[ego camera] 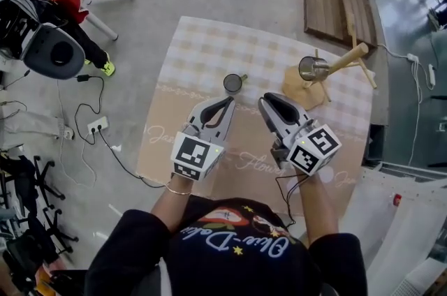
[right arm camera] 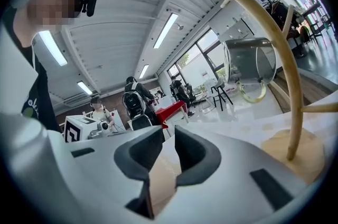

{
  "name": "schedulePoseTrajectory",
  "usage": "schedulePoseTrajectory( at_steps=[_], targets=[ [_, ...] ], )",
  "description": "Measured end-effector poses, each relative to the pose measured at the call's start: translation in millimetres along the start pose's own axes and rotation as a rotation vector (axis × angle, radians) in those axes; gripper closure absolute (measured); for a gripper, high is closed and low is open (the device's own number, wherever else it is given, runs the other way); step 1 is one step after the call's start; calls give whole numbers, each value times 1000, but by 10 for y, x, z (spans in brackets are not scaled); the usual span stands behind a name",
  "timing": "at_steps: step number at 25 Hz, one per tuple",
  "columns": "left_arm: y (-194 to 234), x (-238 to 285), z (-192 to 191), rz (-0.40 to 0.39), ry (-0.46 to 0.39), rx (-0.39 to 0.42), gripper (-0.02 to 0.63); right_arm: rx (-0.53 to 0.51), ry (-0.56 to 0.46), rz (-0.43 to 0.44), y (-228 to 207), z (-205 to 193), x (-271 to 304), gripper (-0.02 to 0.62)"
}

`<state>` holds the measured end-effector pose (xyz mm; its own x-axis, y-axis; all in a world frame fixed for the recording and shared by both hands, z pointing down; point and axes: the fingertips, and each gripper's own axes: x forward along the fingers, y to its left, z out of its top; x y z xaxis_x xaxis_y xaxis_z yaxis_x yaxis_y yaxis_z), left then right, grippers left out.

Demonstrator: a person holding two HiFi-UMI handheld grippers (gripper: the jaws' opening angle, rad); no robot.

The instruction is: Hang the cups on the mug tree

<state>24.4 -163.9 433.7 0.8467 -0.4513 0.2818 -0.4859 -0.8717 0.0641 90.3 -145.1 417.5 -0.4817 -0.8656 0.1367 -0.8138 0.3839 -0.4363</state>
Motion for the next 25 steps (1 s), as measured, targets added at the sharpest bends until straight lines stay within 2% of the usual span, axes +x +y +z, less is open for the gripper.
schedulePoseTrajectory(
  at_steps=[4,25],
  targets=[
    [86,34,-59,-4,7,-14,603,-48,51,-28,-68,-79,89,518],
    [348,195,-374,24,62,-56,603,-129,258,-65,-432,-449,549,514]
  ],
)
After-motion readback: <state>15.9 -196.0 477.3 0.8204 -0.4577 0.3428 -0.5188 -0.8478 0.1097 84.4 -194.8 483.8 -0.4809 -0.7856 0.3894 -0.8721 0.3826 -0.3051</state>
